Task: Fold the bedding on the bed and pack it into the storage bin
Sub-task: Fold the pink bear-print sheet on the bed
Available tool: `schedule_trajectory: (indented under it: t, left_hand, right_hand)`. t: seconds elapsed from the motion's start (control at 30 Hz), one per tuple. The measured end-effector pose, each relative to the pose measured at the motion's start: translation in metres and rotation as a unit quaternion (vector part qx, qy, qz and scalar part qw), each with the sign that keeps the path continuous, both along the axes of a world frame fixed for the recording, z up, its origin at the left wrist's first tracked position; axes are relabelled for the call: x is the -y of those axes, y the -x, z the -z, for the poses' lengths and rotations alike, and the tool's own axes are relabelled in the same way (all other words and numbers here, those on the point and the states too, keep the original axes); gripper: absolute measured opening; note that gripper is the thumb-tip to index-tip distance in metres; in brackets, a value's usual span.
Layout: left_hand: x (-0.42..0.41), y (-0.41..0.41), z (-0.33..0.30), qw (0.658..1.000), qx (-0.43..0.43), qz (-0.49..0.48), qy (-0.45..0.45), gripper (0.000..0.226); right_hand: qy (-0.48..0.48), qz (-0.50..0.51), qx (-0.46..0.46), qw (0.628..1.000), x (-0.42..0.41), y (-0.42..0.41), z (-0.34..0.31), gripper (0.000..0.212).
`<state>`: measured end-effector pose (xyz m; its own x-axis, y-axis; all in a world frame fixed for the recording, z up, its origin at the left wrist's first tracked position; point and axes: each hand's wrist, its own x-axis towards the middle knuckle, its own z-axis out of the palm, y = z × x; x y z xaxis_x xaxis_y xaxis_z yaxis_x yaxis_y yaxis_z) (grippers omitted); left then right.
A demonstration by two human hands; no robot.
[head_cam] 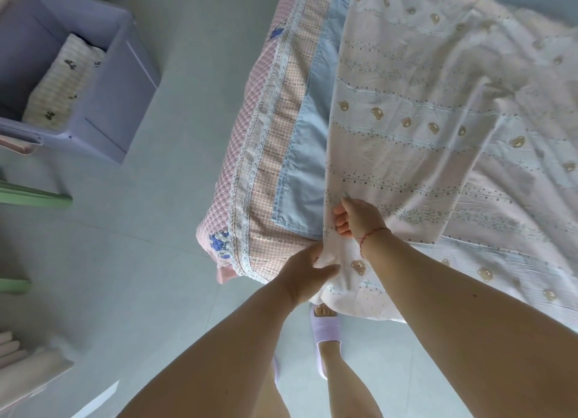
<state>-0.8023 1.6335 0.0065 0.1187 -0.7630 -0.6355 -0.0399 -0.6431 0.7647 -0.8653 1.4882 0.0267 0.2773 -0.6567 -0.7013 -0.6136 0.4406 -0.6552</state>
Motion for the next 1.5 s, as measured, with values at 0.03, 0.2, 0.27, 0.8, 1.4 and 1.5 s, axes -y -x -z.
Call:
schedule_trajectory:
  t: [0.03, 0.2, 0.27, 0.8, 1.4, 1.5]
  left_hand:
    - [0.003, 0.005, -0.004, 1.000, 0.012, 0.027, -0.007, 0.048]
    - [0.010, 0.008, -0.011, 0.995, 0.037, 0.053, -0.082, 0.029]
    - [0.005, -0.005, -0.011, 0.996, 0.030, 0.022, -0.079, 0.034]
    - [-0.037, -0.025, 0.034, 0.988, 0.106, 0.026, -0.113, 0.053]
    - [-0.086, -0.068, 0.034, 0.988, 0.148, -0.013, -0.039, 0.041]
    - [-0.083, -0.067, 0.033, 0.992, 0.121, -0.035, -0.031, 0.038]
  right_hand:
    - [0.011, -0.007, -0.007, 1.000, 0.000, 0.002, 0.002, 0.044]
    - [0.073, -0.045, -0.024, 0.996, -0.002, 0.005, 0.011, 0.038]
    - [0.077, -0.062, -0.023, 0.995, -0.003, 0.001, 0.010, 0.040]
    - [-0.028, -0.015, 0.027, 0.999, -0.011, -0.021, 0.009, 0.037]
    - [0.051, -0.082, 0.010, 0.995, -0.020, -0.027, 0.014, 0.044]
    - [0.066, -0.115, 0.002, 0.991, -0.024, -0.029, 0.015, 0.040]
